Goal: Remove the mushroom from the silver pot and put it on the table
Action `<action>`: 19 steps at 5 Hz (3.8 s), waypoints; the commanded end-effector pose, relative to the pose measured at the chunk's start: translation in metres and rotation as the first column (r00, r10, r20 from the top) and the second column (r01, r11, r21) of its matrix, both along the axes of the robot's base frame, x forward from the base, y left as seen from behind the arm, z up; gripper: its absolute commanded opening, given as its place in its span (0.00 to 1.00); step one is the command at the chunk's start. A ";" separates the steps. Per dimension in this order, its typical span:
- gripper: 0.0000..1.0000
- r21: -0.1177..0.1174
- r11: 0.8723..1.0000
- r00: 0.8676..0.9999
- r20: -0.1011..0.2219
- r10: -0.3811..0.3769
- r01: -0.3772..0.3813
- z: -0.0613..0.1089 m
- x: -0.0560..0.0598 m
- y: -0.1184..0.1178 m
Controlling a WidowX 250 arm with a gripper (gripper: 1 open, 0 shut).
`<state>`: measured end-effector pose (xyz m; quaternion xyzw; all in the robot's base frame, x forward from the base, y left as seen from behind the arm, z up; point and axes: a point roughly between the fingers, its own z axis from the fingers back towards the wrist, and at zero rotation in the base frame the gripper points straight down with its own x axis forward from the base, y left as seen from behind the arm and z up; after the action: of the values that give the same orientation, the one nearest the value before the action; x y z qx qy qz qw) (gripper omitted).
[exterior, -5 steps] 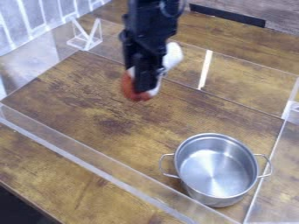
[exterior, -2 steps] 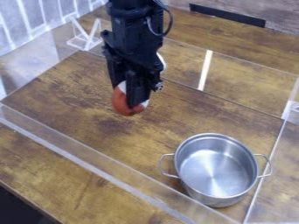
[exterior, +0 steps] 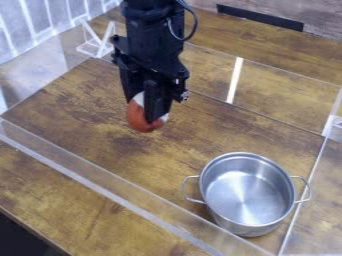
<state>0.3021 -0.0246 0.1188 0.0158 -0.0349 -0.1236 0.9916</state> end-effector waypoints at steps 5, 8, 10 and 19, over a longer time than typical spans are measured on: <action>0.00 -0.004 0.992 0.992 0.016 -0.125 0.125 0.011 -0.002 -0.012; 1.00 -0.030 0.974 0.975 -0.008 -0.223 0.223 -0.032 0.007 0.000; 1.00 -0.040 0.967 0.967 -0.010 -0.253 0.253 -0.041 0.014 -0.001; 0.00 -0.031 0.980 0.981 0.010 -0.194 0.194 -0.060 0.054 0.005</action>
<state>0.3552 -0.0246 0.0491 -0.0062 -0.0253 -0.2271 0.9735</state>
